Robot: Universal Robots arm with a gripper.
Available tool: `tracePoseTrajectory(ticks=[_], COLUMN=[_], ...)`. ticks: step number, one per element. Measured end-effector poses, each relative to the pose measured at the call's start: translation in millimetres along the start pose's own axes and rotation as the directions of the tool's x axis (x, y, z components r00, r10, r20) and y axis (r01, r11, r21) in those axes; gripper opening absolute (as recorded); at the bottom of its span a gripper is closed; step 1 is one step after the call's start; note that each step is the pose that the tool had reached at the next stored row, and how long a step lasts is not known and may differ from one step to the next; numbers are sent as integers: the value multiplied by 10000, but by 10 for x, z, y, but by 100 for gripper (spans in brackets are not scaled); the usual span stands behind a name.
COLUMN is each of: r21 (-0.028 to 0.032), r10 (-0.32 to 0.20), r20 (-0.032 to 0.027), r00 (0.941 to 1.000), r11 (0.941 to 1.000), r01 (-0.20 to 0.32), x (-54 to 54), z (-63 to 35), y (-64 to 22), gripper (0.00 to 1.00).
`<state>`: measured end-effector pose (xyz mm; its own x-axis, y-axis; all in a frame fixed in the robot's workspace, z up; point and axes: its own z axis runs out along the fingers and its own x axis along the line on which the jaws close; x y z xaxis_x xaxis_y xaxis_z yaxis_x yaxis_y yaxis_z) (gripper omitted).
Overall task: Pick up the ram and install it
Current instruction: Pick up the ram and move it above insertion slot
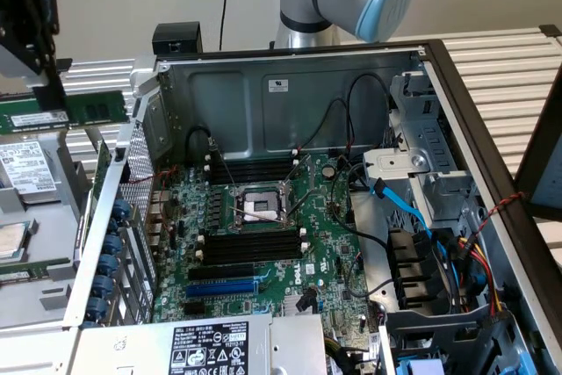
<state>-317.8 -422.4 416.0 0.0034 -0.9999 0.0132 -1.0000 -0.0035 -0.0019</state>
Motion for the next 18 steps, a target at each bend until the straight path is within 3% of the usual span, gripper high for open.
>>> tracePoseTrajectory(ticks=[18], r21=[3], r10=[1], r20=[-1], r00=[10000], r11=[10000], r01=[-1], x=[-83], z=[0], y=[-716], gripper=[12])
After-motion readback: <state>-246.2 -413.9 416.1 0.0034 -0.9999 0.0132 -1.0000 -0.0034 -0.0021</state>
